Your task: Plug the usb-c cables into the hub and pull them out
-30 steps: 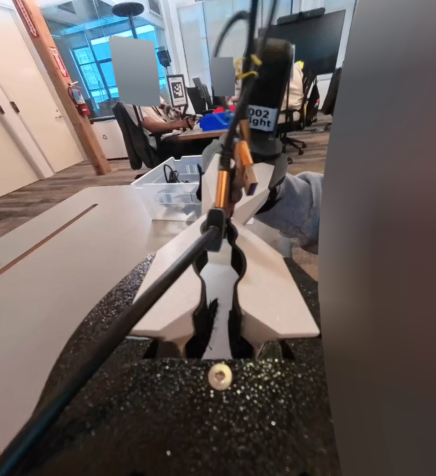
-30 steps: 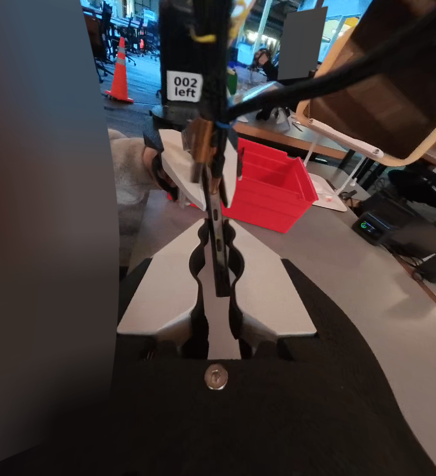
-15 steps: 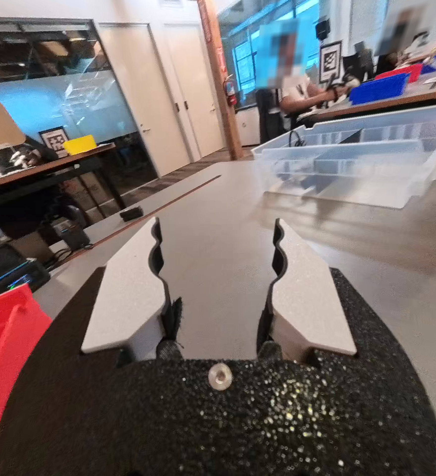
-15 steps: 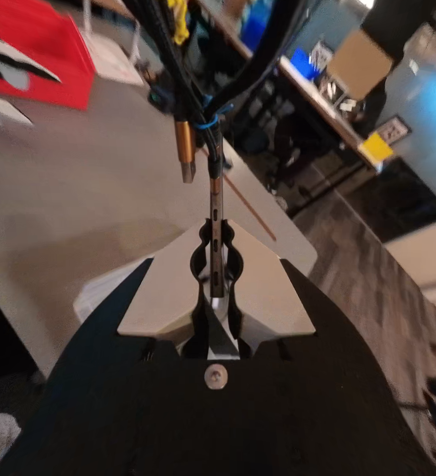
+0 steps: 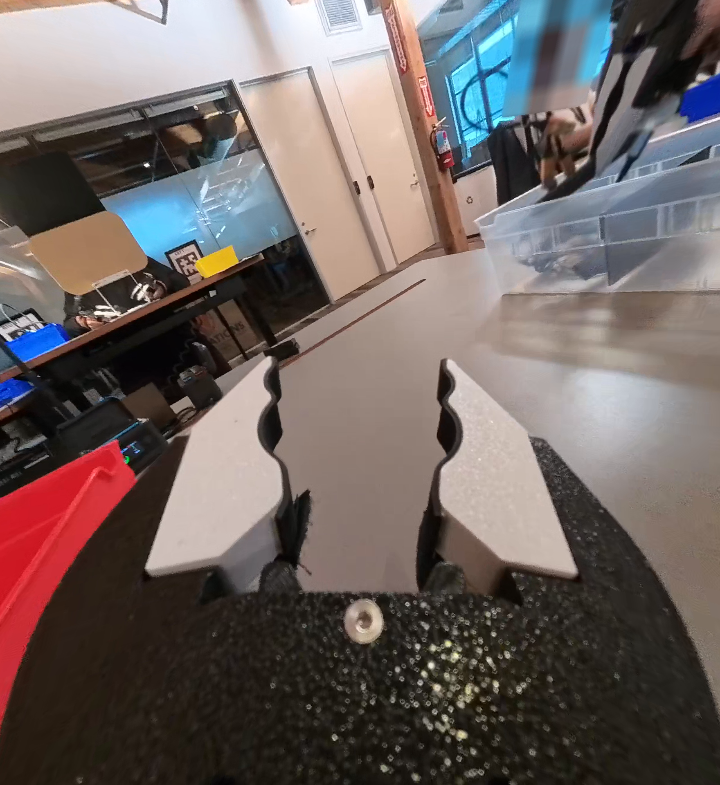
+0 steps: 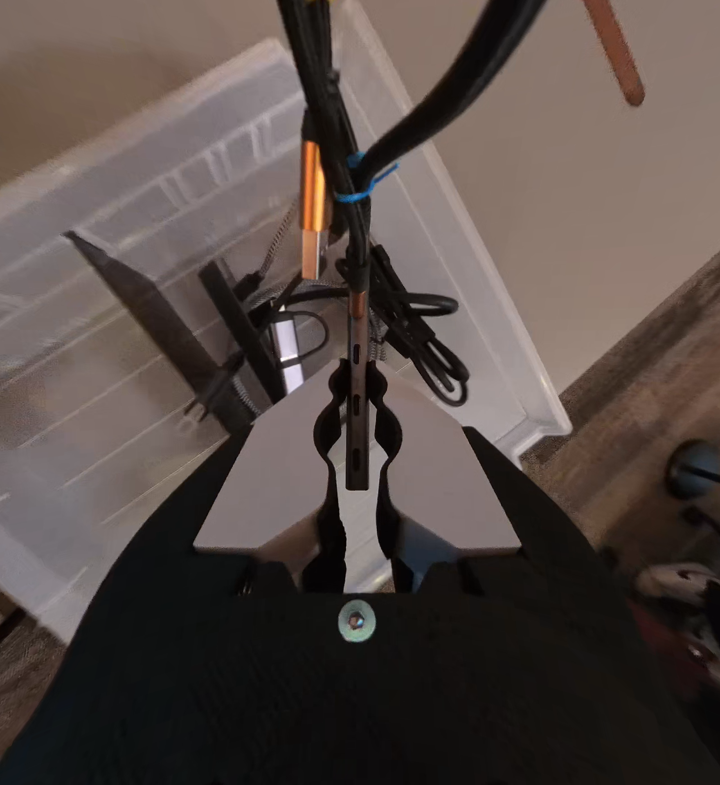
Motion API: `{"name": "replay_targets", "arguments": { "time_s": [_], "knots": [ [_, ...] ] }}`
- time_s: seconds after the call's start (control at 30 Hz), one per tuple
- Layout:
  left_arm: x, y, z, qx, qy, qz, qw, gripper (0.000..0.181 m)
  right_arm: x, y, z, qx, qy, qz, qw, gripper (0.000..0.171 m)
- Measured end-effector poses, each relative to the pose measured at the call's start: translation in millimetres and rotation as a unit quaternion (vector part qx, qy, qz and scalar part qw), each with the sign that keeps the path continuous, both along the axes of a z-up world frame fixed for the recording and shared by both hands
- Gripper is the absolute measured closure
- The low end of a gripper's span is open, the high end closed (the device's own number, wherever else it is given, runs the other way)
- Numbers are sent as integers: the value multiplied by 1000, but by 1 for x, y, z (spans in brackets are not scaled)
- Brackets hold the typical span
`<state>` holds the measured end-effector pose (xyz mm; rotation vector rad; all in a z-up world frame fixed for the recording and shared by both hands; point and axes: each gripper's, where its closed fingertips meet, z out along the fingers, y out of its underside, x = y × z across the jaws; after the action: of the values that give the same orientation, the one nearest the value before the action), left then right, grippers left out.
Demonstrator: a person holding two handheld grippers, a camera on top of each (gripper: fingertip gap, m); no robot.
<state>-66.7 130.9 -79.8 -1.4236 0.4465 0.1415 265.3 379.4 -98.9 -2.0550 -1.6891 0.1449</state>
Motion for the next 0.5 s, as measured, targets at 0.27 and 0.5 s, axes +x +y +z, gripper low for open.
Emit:
{"name": "replay_targets", "arguments": {
  "time_s": [0.27,0.5],
  "knots": [
    [-1,2,-5,-1,16,11,1000,103,12,20,-41,-35,-42,-89,994,125],
    [-3,2,-4,-36,6,18,999,81,61,-3,56,116,117,-222,961,85]
  ]
}}
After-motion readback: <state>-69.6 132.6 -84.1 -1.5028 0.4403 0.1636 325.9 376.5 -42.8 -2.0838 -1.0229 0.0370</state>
